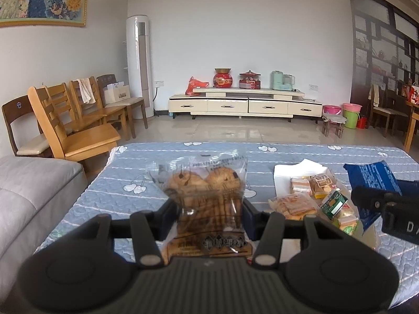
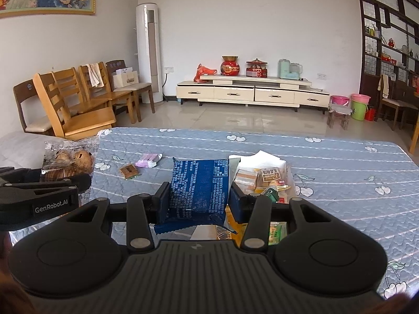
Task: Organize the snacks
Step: 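Carry the cookie bag with the left tool while the right tool carries the blue pack to the paper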
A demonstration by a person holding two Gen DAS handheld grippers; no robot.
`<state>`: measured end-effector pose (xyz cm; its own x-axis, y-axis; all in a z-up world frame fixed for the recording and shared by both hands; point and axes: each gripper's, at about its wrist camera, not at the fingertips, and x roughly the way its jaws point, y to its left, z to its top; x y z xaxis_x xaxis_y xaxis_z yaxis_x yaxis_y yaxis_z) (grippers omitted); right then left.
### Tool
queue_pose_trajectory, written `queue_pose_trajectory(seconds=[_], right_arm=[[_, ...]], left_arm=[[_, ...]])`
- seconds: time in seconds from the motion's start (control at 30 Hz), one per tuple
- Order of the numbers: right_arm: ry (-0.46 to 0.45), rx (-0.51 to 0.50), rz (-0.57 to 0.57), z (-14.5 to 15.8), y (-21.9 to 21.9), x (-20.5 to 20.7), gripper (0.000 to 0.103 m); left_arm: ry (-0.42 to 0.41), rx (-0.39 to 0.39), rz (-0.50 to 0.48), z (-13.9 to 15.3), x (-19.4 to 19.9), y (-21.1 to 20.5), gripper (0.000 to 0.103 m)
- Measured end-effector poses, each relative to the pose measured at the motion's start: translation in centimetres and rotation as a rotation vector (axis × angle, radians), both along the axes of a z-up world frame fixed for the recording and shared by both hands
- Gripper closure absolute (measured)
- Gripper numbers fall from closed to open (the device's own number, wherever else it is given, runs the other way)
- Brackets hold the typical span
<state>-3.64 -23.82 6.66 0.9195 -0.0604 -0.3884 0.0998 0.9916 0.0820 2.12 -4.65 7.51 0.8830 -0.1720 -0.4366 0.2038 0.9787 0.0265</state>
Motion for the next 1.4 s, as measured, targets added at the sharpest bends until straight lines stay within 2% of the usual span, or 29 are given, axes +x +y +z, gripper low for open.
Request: queue_pose_trajectory(seconds=[0.67,1.4], right_arm=[[-0.018,-0.005,-0.034,0.2,-0.5,-0.7,0.046],[-0.032,0.003,-0.096,0.4,-1.6,-1.2,0.046]], left_arm=[[-0.007,0.006,-0.029,0.1,0.0,0.3,0.051],[-0.034,0.031,-0.113,0.2,0.2,-0.8,0.051]])
